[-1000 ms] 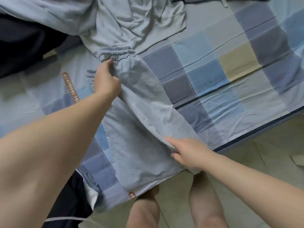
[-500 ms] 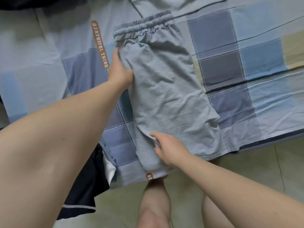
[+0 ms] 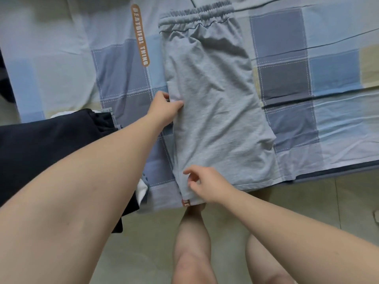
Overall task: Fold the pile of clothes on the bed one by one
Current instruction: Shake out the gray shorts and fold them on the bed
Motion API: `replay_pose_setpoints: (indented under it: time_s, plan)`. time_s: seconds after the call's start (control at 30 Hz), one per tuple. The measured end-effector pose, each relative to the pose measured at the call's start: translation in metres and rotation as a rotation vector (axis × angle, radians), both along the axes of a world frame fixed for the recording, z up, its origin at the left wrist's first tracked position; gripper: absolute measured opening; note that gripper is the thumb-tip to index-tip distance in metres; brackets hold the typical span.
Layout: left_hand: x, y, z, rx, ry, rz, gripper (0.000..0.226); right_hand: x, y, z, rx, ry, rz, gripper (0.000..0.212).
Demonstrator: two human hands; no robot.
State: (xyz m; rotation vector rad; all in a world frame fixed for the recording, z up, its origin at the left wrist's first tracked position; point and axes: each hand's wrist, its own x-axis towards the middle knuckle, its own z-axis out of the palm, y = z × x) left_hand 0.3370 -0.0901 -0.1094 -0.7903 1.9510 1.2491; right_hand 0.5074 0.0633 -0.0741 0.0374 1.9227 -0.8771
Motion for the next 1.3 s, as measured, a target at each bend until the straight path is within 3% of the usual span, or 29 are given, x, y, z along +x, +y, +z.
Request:
replay_pose_setpoints:
  time_s: [0.13, 0.2, 0.27, 0.37, 0.67, 0.83, 0.97, 1.1, 1.2, 1.3]
  plan:
    - [0.057, 0.01, -0.001, -0.168, 0.03, -0.157, 0.041, -0.013, 0.034, -0.007, 0.266, 0.294, -0.069, 0.038]
    - [0.088, 0.015, -0.001, -0.249, 0.057, -0.15, 0.049, -0.018, 0.05, -0.011, 0.352, 0.227, 0.008, 0.048]
    - [0.118, 0.019, 0.002, -0.165, -0.015, -0.067, 0.056, -0.02, 0.062, -0.018, 0.342, 0.102, 0.161, 0.055]
    - [0.16, 0.024, -0.001, -0.025, -0.136, 0.011, 0.06, -0.02, 0.071, -0.029, 0.332, 0.083, 0.326, 0.061]
    - [0.227, 0.026, -0.002, -0.113, -0.11, 0.106, 0.027, -0.011, 0.083, -0.027, 0.31, 0.174, 0.436, 0.066]
    - [0.241, 0.035, 0.008, -0.373, -0.204, 0.024, 0.009, -0.008, 0.088, -0.022, 0.247, 0.088, 0.629, 0.064]
    - [0.226, 0.056, 0.02, -0.457, -0.223, 0.013, 0.031, -0.022, 0.1, -0.009, 0.209, 0.158, 0.504, 0.06]
    - [0.199, 0.063, 0.031, -0.5, -0.157, 0.013, 0.069, -0.044, 0.122, 0.003, 0.318, 0.242, 0.371, 0.06]
    - [0.167, 0.059, 0.028, -0.502, -0.093, -0.012, 0.085, -0.062, 0.137, 0.004, 0.416, 0.268, 0.305, 0.064]
    - [0.127, 0.06, 0.026, -0.59, 0.057, -0.265, 0.084, -0.082, 0.147, -0.003, 0.523, 0.324, 0.332, 0.069]
